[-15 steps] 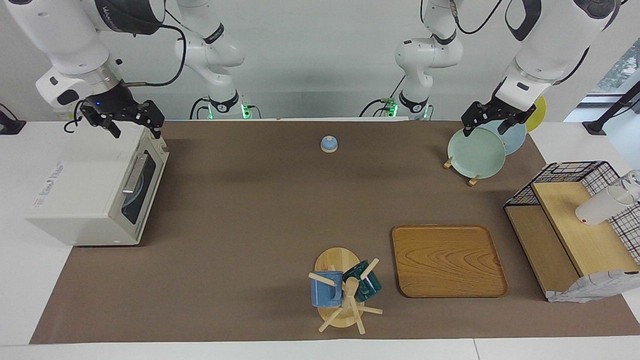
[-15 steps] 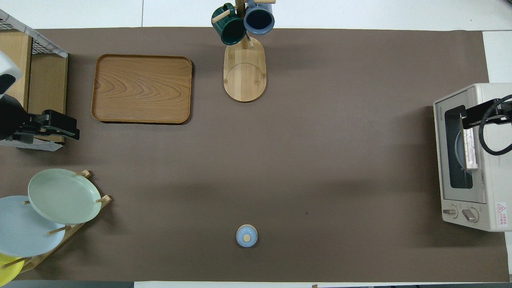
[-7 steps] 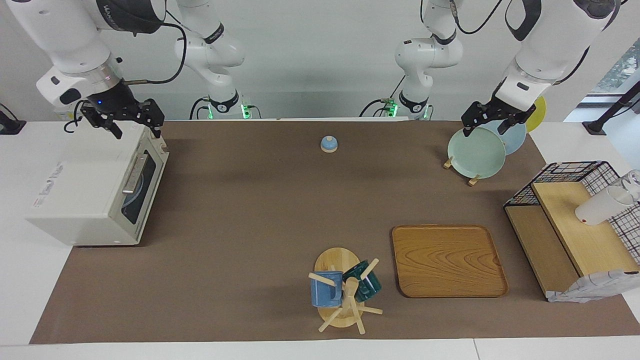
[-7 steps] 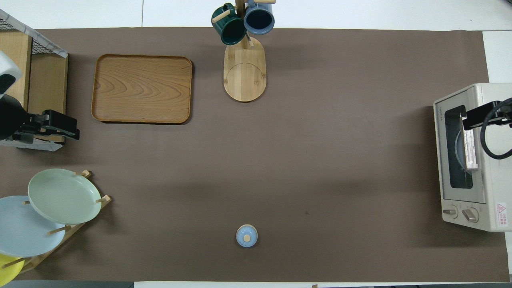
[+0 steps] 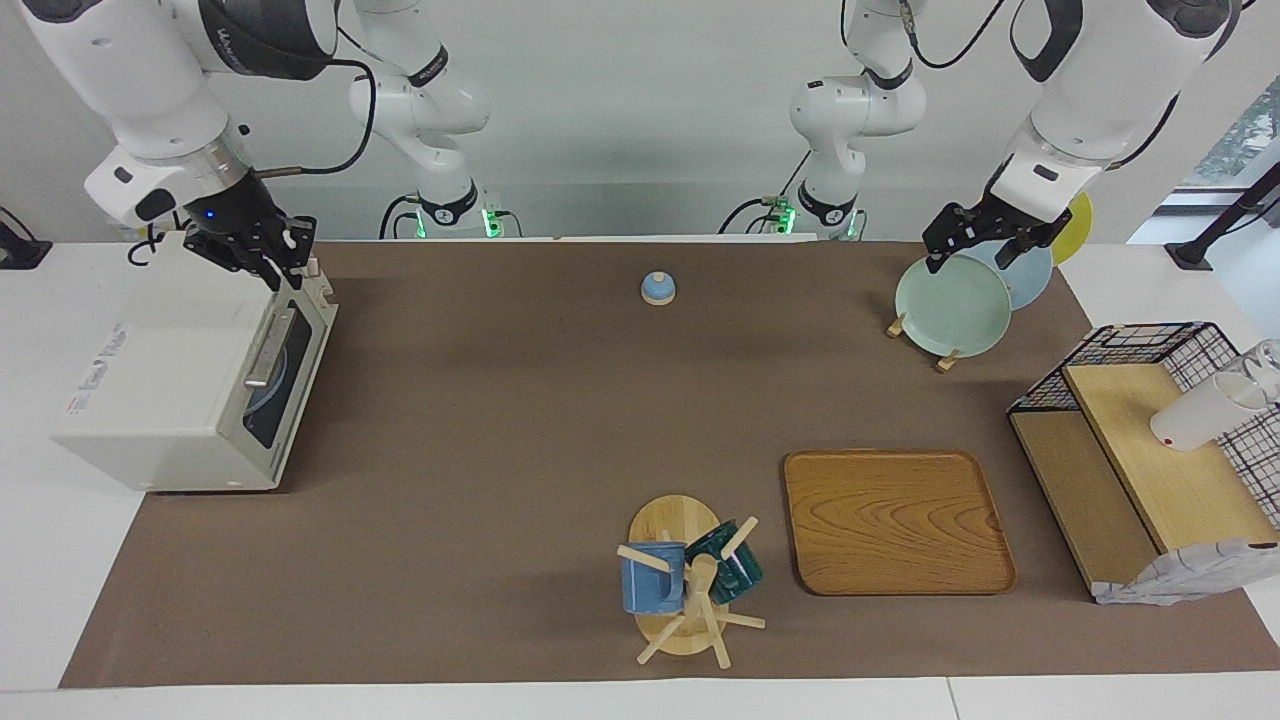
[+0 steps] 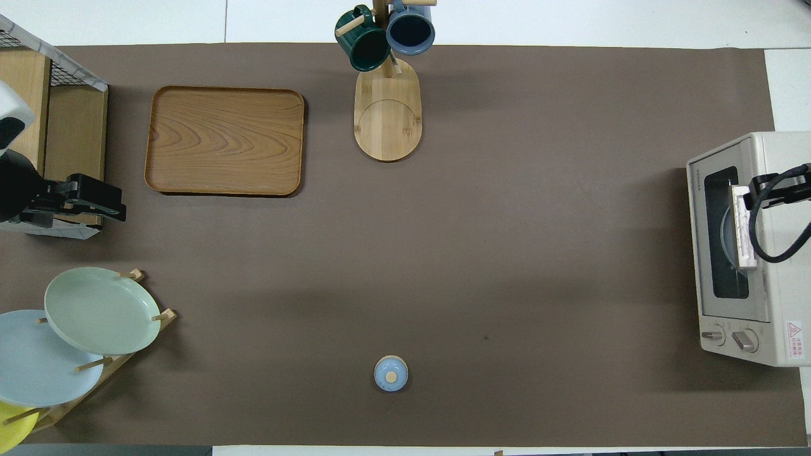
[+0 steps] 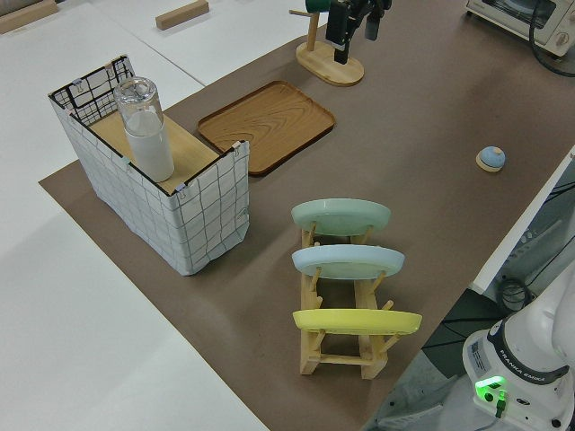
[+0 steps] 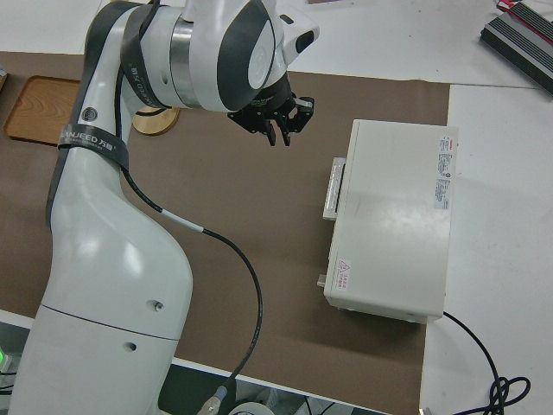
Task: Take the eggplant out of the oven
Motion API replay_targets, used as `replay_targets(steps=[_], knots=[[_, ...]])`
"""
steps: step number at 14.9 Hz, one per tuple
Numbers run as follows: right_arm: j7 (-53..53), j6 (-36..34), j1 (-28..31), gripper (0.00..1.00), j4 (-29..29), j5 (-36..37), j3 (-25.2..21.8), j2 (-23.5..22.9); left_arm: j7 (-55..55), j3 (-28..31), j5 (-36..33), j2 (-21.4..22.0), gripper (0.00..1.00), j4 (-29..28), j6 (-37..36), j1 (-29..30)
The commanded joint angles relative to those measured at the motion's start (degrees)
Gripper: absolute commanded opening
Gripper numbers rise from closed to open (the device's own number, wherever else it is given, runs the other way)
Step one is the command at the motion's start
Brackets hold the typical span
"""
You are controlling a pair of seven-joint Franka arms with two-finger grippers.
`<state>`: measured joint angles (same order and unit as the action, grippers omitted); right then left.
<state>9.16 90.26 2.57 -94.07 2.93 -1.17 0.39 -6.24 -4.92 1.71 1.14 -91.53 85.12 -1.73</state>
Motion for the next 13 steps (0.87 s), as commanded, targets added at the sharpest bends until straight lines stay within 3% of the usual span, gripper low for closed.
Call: replay_targets(steps=[1,5,13], knots=[[-4.28,9.45,0.59,0.00,-13.47,2.43,-0.15,6.10,0.70,-0.35,0.40,0.35,1.00,-0.40,0.40,0.93],[-7.93,15.72,2.27,0.00,-18.77,6.21,-0.06,5.24,0.70,-0.35,0.40,0.35,1.00,-0.40,0.40,0.93],[-3.27,18.63,5.43,0.00,-20.54,7.61,-0.15,2.77,0.70,-0.35,0.40,0.35,1.00,-0.40,0.40,0.93]])
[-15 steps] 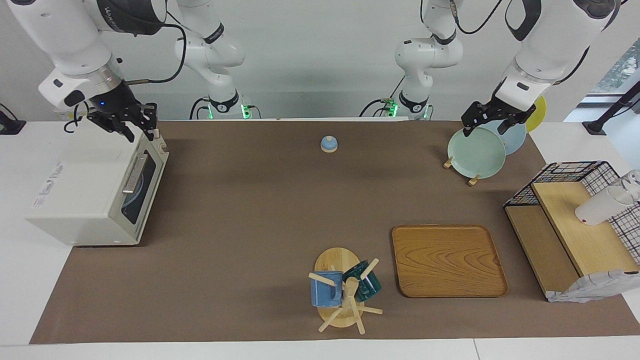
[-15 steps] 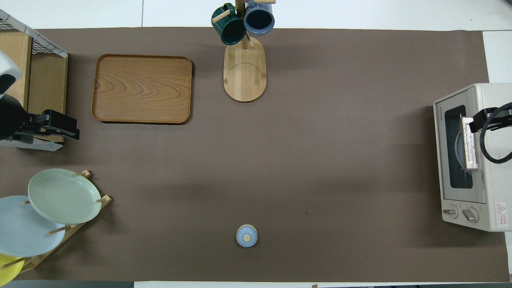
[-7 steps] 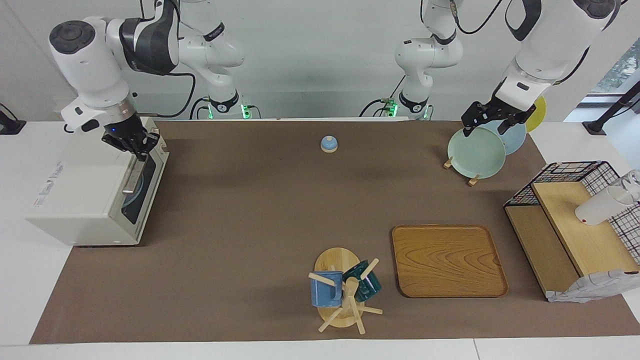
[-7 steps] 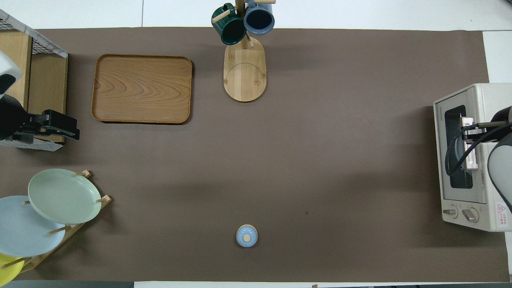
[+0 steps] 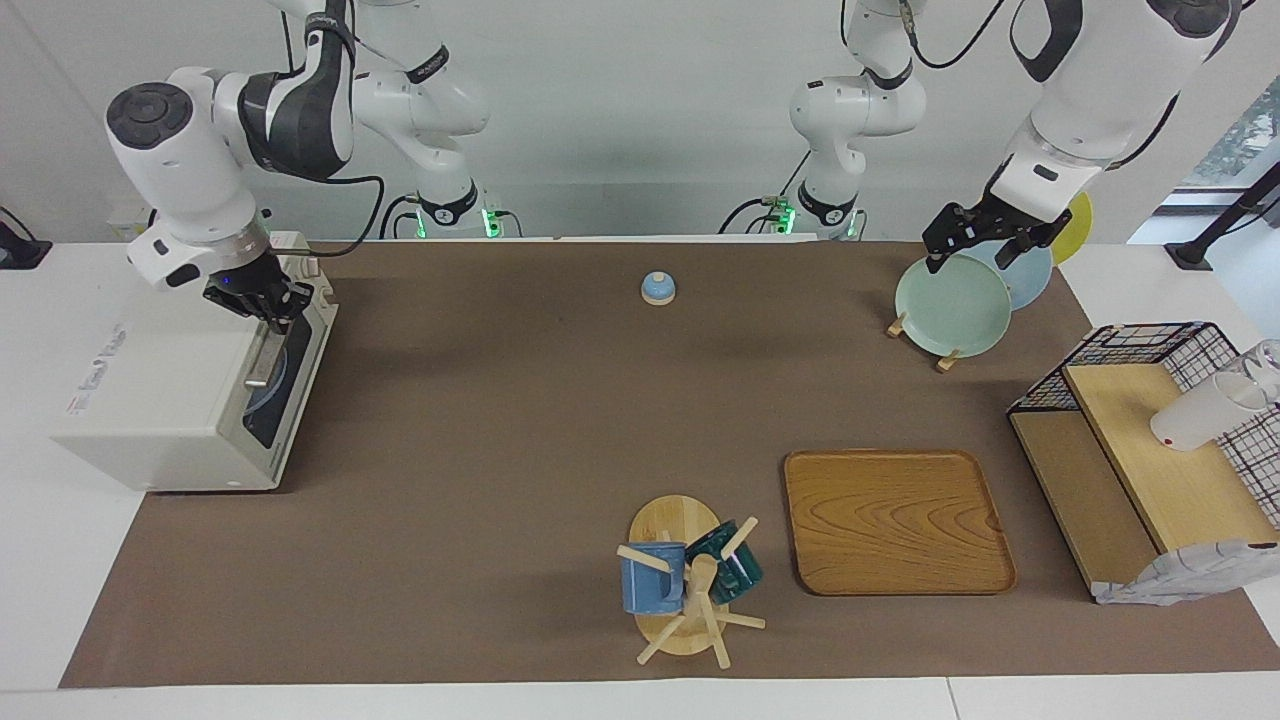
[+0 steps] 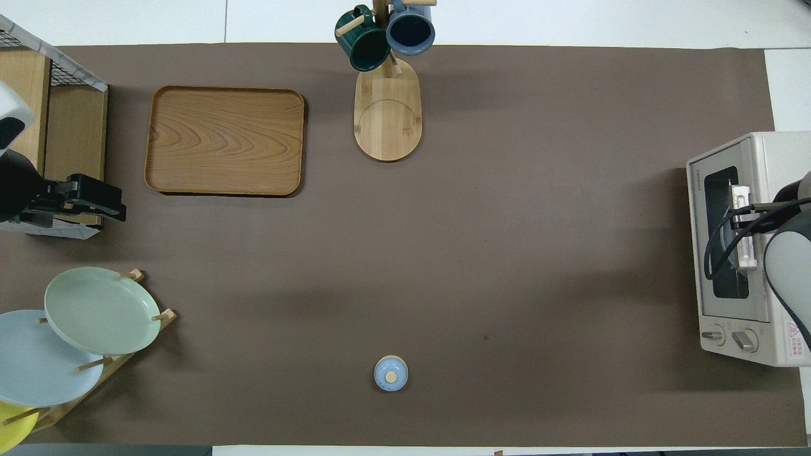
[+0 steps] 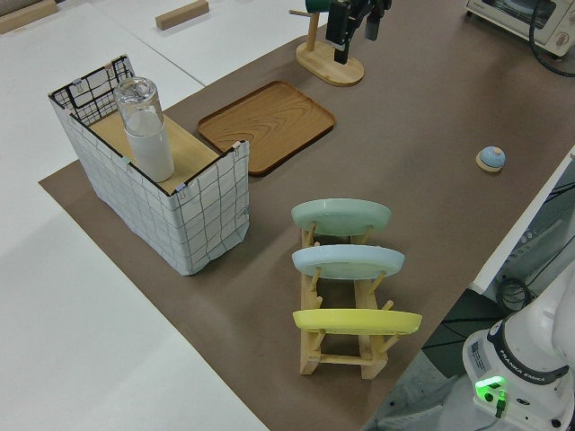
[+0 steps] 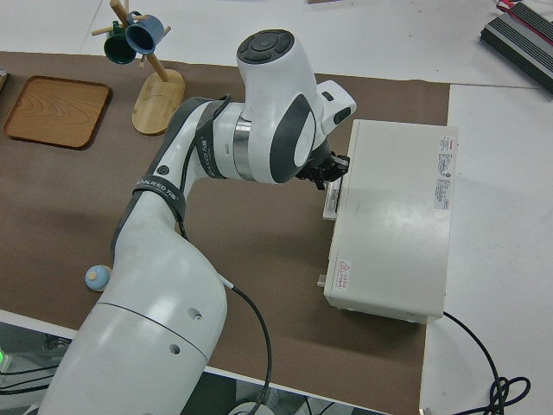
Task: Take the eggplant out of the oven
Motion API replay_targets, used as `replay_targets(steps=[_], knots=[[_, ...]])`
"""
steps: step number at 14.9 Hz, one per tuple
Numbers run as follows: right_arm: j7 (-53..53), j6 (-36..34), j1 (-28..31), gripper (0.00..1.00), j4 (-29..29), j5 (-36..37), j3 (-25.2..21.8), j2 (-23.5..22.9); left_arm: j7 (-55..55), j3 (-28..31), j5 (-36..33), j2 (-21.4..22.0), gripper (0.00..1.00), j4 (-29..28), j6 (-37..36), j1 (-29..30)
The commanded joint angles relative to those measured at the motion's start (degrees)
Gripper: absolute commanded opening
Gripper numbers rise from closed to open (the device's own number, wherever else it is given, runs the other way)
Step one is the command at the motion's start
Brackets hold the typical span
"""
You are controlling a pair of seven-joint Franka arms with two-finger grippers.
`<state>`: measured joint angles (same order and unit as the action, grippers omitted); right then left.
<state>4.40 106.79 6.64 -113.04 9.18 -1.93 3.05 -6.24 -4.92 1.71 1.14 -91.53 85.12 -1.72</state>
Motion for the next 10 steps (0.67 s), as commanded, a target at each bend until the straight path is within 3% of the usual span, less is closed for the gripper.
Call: replay_targets(steps=[1,10], knots=[[1.83,2.45,1.45,0.00,-2.10,1.72,0.61,0.12,0.70,-0.35,0.40,0.35,1.00,-0.40,0.40,0.85],[3.07,4.90,0.57,0.00,-3.94,0.93,0.87,-0.32,0.70,-0.35,0.40,0.35,1.00,-0.40,0.40,0.85]])
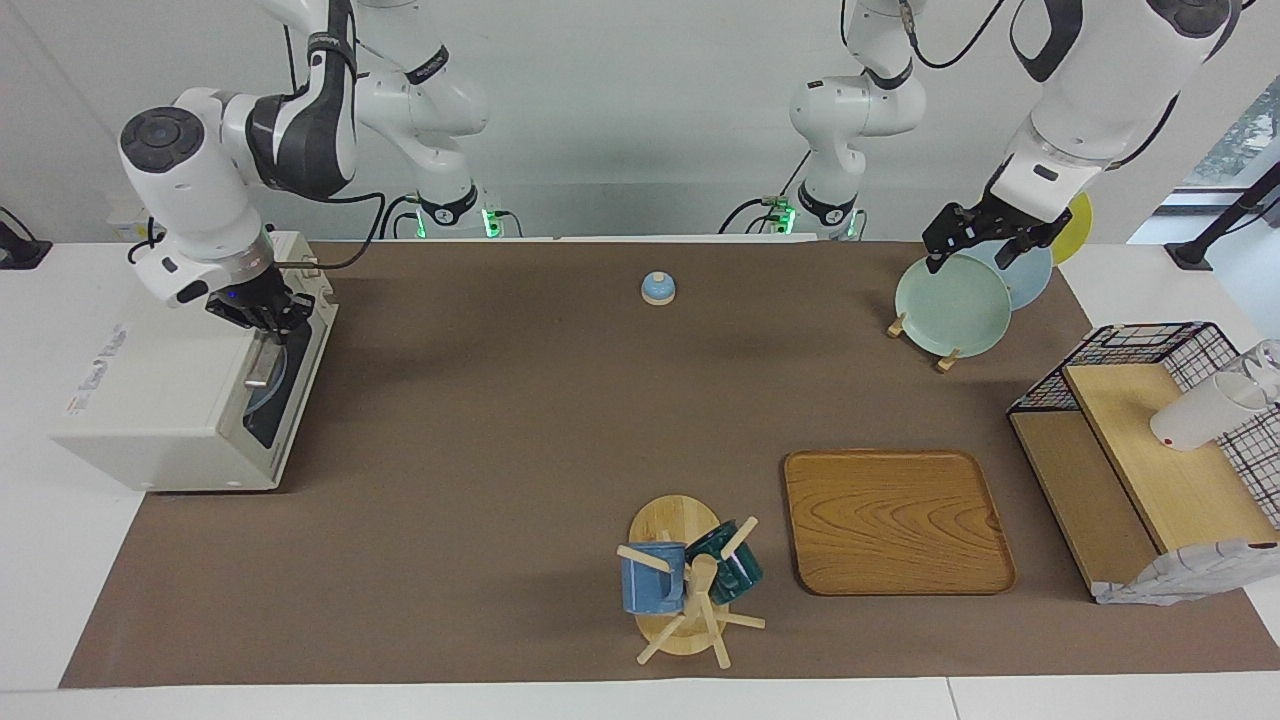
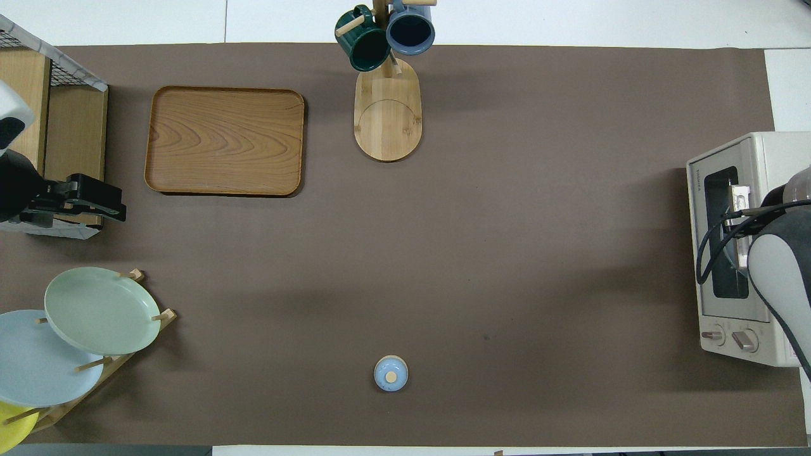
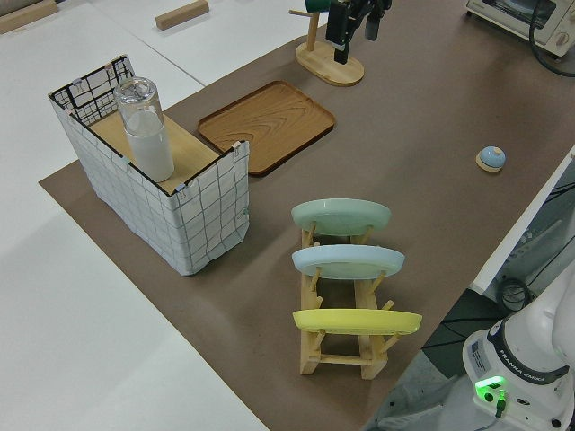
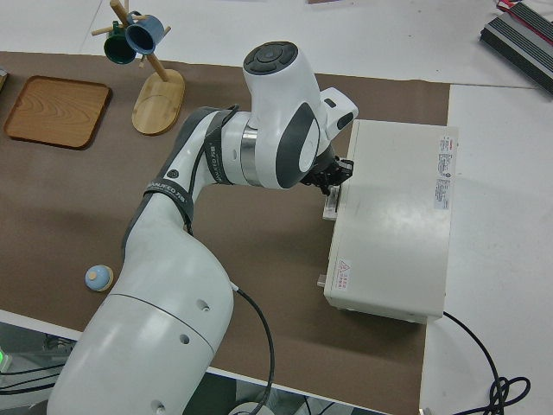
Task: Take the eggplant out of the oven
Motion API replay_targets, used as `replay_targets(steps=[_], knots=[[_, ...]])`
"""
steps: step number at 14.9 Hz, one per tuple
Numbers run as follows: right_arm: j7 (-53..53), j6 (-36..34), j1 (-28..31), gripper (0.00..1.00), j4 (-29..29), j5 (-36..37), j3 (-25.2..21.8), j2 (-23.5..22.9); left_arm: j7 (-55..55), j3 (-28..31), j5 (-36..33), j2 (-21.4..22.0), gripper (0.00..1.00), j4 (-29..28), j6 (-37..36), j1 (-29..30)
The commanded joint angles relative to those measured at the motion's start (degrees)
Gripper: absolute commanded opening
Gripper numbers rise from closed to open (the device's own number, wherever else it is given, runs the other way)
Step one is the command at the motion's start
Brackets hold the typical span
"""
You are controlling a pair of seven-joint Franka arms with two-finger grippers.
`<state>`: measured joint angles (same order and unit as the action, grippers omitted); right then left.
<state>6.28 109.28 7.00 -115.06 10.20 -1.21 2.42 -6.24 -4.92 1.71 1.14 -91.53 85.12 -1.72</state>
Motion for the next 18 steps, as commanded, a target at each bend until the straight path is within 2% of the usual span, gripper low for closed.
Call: replay_targets(steps=[1,10,15,18], knots=[[1.19,3.30,0.21,0.00,-2.97,-0.18,0.15,0.31,0.70,-0.35,0.40,0.35,1.00,-0.40,0.40,0.93],[1.02,4.71,-0.92,0.00,-4.03,-1.06,0.33,0.14,0.70,-0.35,0.40,0.35,1.00,-0.40,0.40,0.93],[-0.91,9.72,-4.88,0.00,-6.49,-3.61,0.24,-0.92,0.70,-0.35,0.40,0.35,1.00,-0.40,0.40,0.93],[-2.06,13.22,-6.38,0.00,-6.84,-4.31,0.24,-3.46,0.70,-0.35,0.40,0.35,1.00,-0.40,0.40,0.85]])
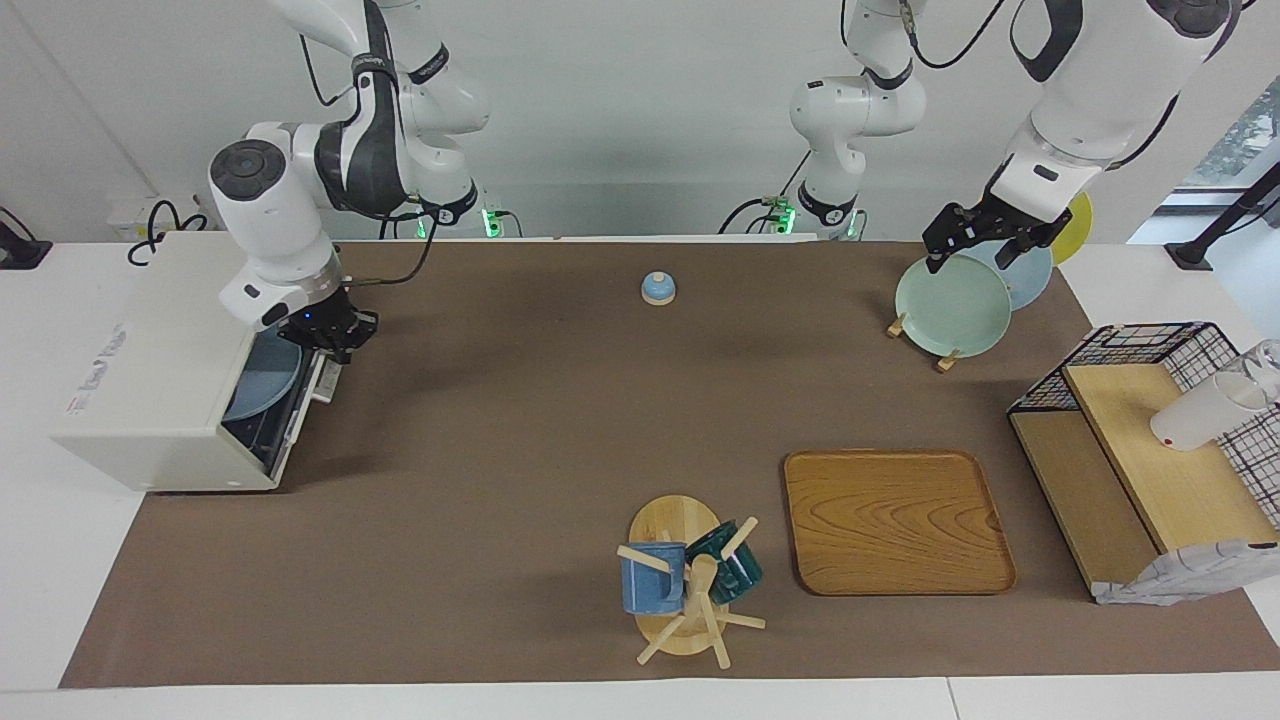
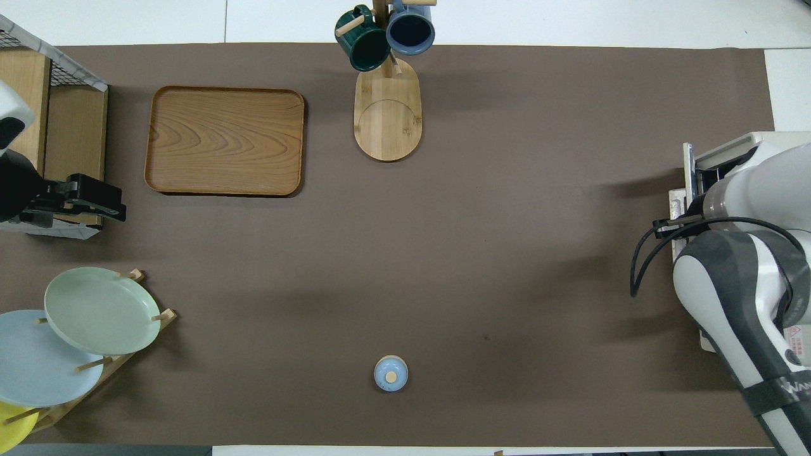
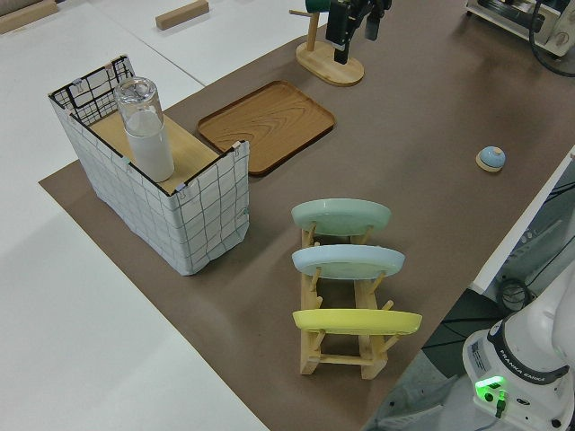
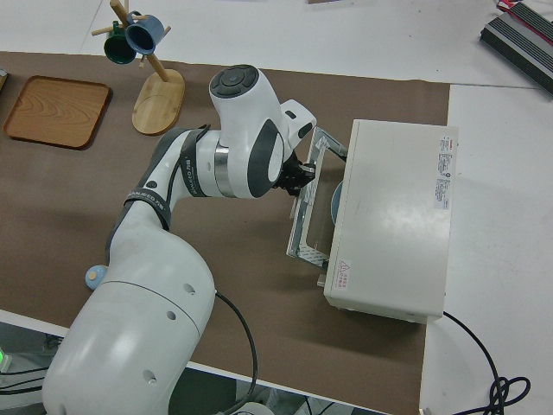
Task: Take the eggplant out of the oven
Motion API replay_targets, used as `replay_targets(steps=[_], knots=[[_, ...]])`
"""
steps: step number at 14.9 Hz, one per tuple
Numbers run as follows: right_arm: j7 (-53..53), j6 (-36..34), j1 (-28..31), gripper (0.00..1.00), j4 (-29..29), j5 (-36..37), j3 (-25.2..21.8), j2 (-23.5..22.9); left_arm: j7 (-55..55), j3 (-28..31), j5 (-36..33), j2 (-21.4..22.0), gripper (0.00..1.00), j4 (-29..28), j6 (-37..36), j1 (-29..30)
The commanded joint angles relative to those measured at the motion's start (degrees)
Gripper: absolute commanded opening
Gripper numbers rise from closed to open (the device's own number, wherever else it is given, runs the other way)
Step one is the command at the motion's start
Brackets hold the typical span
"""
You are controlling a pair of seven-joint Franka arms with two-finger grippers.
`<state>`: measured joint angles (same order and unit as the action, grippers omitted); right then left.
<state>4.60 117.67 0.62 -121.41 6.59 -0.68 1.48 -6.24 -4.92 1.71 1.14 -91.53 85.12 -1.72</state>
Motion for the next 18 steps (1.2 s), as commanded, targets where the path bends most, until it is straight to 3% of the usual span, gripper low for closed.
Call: replay_targets(steps=[1,4,12,16,18], knots=[[-0.47,6.85,-0.09,0.00,-0.93,-1.05,-0.29,-3.24,0.70,-0.35,0.40,0.35,1.00,-0.40,0.40,0.93],[-0.82,13.10,-0.35,0.00,-4.18,-1.23,-0.20,-4.03,0.70,-0.35,0.40,0.35,1.00,-0.40,0.40,0.93],[-4.51,17.76,-3.08,0.00,-4.54,-4.65,-0.20,-8.77,0.70,-0.35,0.40,0.35,1.00,-0.40,0.40,0.93],[-4.78,16.90,-4.57,0.00,-3.40,-5.62,-0.20,-9.83,0.70,-0.35,0.40,0.35,1.00,-0.40,0.40,0.93],[-4.86,11.31,-4.75,0.00,0.62,-5.54,-0.20,-9.83,0.70,-0.35,0.40,0.35,1.00,-0.40,0.40,0.85]])
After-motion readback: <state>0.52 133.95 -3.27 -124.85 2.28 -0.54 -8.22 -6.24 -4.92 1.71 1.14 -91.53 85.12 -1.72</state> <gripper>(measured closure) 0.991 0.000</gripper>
